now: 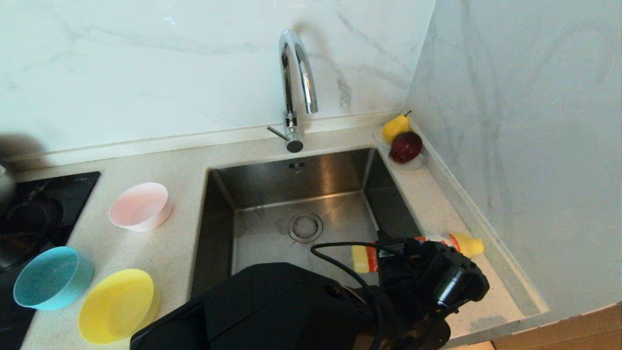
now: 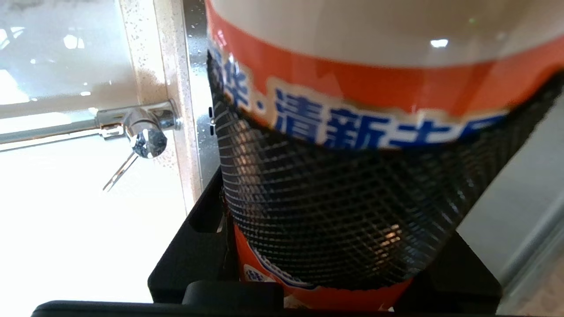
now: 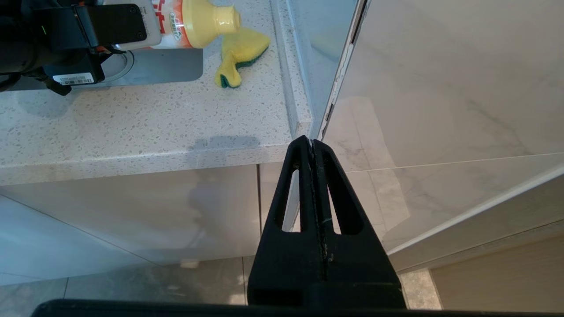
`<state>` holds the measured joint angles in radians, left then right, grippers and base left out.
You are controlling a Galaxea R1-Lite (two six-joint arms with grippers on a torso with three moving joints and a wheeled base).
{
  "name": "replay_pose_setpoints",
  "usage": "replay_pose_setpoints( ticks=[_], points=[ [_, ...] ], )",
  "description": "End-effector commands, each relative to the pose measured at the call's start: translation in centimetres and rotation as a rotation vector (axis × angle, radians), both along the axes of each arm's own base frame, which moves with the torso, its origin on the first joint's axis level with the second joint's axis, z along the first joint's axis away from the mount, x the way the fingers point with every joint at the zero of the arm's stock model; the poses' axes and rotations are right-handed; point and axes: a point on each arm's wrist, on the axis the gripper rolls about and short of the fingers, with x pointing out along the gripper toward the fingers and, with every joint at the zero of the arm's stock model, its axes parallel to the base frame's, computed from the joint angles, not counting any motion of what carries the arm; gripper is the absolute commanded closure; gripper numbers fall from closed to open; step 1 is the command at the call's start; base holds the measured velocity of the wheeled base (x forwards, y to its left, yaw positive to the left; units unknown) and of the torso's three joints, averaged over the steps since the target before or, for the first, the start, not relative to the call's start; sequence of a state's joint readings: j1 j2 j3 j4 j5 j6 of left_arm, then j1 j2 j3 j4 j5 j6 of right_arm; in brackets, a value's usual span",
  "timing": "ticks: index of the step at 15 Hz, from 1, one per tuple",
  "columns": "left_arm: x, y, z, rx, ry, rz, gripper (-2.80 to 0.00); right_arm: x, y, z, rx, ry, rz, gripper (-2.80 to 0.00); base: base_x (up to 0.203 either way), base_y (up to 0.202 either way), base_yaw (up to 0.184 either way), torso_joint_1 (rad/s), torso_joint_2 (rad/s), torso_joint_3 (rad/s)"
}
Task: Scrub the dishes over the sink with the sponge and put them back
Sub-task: Squeeze it onto the sponge
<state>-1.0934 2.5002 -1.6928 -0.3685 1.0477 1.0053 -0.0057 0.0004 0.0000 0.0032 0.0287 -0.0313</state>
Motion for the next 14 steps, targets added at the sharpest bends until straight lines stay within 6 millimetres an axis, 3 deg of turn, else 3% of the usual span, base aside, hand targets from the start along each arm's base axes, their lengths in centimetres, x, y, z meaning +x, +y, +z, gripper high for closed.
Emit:
replay_pose_setpoints(
  ticks=[1, 14],
  points=[
    [0.00, -0.01, 0.00, 0.007, -0.003, 0.004, 0.00, 0.01, 0.00, -0.04, -0.001, 0.001, 0.001, 0.00, 0.000, 0.000, 0.000, 0.000, 0.00, 0.000],
    [0.06, -0.14, -0.83, 0.019, 0.003, 0.004, 0.00, 0.01, 0.01, -0.04, -0.001, 0.001, 0.002, 0.00, 0.000, 0.000, 0.000, 0.000, 0.00, 0.000]
  ],
)
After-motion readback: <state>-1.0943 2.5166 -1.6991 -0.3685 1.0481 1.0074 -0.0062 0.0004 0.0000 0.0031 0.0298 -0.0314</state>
